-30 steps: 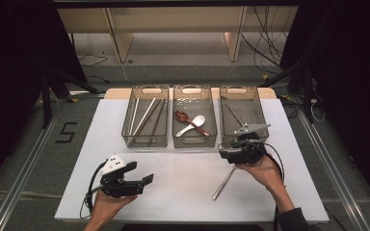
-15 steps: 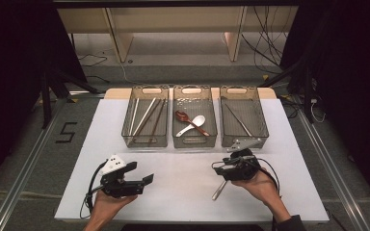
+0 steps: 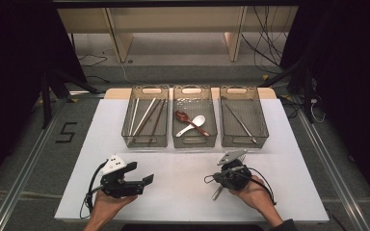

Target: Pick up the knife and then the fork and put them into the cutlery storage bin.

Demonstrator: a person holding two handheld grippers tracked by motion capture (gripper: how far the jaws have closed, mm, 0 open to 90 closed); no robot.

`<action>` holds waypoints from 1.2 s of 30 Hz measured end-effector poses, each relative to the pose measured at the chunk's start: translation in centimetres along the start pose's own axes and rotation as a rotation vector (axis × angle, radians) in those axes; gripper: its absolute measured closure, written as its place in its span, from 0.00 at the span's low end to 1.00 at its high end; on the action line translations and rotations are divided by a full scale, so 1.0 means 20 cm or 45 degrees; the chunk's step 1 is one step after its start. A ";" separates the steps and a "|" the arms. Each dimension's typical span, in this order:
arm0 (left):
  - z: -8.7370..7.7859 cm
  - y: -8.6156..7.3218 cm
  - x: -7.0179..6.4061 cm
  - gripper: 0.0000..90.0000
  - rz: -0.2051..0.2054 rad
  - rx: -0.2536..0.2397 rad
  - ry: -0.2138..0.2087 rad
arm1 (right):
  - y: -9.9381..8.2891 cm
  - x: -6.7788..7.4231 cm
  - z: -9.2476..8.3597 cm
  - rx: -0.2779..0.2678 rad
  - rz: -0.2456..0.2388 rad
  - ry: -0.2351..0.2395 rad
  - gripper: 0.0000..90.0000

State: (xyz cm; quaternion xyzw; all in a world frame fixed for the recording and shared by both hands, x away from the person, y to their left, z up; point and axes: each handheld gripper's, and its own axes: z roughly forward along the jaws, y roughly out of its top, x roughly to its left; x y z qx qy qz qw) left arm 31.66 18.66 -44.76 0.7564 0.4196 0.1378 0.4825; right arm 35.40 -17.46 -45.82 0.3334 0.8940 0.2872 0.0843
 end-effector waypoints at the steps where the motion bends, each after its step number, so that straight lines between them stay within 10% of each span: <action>1: 0.00 0.00 0.00 0.21 0.000 0.000 0.000 | 0.00 0.01 0.01 0.010 -0.001 0.002 1.00; 14: 0.00 0.00 0.00 0.21 0.004 0.002 -0.001 | -0.04 0.05 0.06 0.090 -0.028 0.035 1.00; 36: 0.00 0.00 0.00 0.21 0.003 0.005 0.001 | -0.22 0.00 -0.11 0.202 0.007 -0.013 1.00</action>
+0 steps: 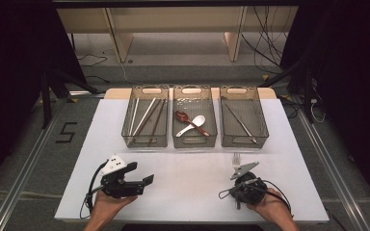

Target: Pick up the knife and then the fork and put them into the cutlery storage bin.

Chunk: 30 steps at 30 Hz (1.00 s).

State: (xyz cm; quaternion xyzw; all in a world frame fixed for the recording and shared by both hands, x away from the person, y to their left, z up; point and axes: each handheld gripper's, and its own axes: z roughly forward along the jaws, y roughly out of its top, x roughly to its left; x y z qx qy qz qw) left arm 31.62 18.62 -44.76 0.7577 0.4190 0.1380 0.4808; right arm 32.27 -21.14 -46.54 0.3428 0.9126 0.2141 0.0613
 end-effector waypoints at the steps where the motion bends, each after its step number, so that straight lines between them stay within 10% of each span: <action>1: 0.00 0.00 0.00 0.21 -0.001 0.000 0.000 | -0.01 -0.01 -0.01 0.006 0.006 -0.005 1.00; 24: 0.01 0.00 0.00 0.21 0.000 0.005 0.002 | -0.16 -0.19 -0.14 0.057 0.132 -0.135 1.00; 30: 0.01 0.00 0.00 0.21 0.001 0.004 0.001 | -0.08 -0.22 -0.18 0.022 0.146 -0.147 0.79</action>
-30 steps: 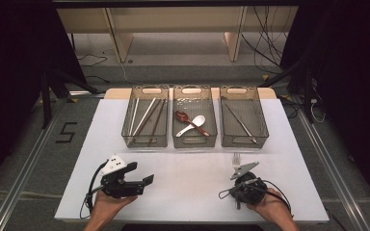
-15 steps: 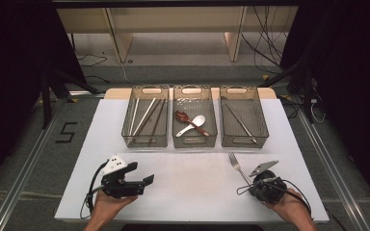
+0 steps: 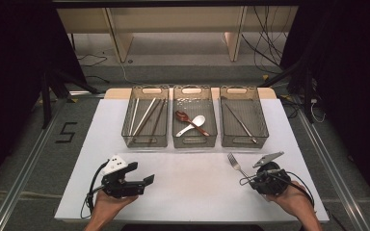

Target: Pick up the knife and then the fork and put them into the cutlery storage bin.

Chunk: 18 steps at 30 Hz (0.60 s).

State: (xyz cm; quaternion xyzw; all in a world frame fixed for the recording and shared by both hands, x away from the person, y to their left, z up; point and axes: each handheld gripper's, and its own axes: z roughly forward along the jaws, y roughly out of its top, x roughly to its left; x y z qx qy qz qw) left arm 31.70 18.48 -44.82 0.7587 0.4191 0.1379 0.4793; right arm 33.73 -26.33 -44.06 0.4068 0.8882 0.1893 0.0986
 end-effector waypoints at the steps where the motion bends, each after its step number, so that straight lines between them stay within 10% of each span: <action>1: 0.00 0.00 0.00 0.21 -0.001 -0.001 -0.001 | 0.01 -0.01 0.00 0.009 0.008 -0.007 0.74; 8: 0.00 0.00 0.00 0.21 -0.001 -0.005 0.000 | 0.09 -0.04 0.07 0.101 0.031 0.011 0.64; 18: 0.00 0.00 0.00 0.21 0.001 -0.006 -0.001 | 0.14 -0.07 0.14 0.189 0.019 0.006 0.76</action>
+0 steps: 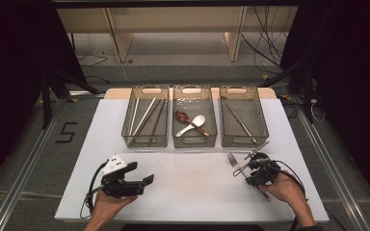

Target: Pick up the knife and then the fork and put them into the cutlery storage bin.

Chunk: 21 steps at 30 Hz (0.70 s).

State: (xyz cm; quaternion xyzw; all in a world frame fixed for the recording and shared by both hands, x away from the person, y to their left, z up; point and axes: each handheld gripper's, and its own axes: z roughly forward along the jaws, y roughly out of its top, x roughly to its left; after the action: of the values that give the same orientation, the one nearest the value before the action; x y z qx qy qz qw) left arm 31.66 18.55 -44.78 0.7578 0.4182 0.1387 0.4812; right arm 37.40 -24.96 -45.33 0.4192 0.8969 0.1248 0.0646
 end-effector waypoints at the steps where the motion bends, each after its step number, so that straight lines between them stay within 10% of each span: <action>1: 0.00 0.00 0.00 0.21 0.002 0.000 -0.001 | 0.00 0.00 0.00 0.015 0.002 -0.002 0.78; 21: 0.00 0.00 0.00 0.21 0.002 -0.002 0.001 | 0.04 0.00 0.01 0.071 -0.008 -0.002 0.93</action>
State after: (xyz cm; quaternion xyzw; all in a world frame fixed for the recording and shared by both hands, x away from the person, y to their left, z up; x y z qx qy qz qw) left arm 31.66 18.50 -44.80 0.7577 0.4176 0.1398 0.4816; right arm 38.07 -24.54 -45.39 0.4181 0.9014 0.0990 0.0540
